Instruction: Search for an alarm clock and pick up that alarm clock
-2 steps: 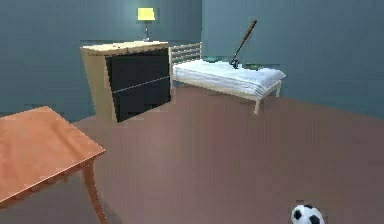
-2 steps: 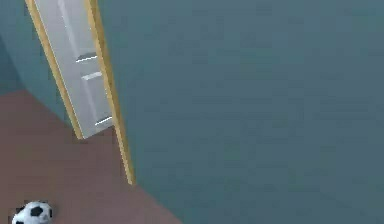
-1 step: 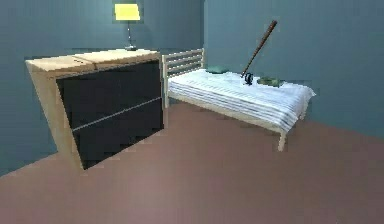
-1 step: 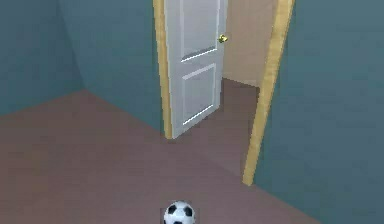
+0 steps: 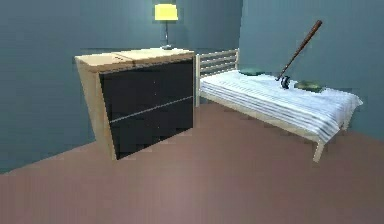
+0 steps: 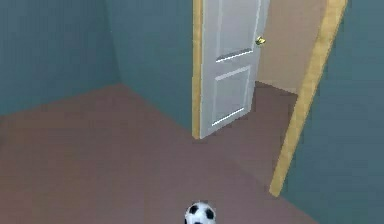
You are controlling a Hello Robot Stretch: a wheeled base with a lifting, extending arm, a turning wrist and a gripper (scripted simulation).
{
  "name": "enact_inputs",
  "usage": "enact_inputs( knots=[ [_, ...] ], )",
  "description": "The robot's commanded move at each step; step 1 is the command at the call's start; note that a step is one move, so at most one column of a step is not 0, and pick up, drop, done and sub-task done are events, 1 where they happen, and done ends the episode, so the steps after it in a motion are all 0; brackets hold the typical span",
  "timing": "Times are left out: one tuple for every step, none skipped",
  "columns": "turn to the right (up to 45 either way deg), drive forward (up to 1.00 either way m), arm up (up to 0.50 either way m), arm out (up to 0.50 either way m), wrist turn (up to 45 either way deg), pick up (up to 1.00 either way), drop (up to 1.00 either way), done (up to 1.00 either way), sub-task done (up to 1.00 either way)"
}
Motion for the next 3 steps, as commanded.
enact_inputs(
  knots=[
    [0.0, 0.25, 0.00, 0.00, 0.0, 0.00, 0.00, 0.00, 0.00],
    [9.0, 0.00, 0.00, 0.00, 0.0, 0.00, 0.00, 0.00, 0.00],
    [0.0, 1.00, 0.00, 0.00, 0.0, 0.00, 0.00, 0.00, 0.00]
  ],
)
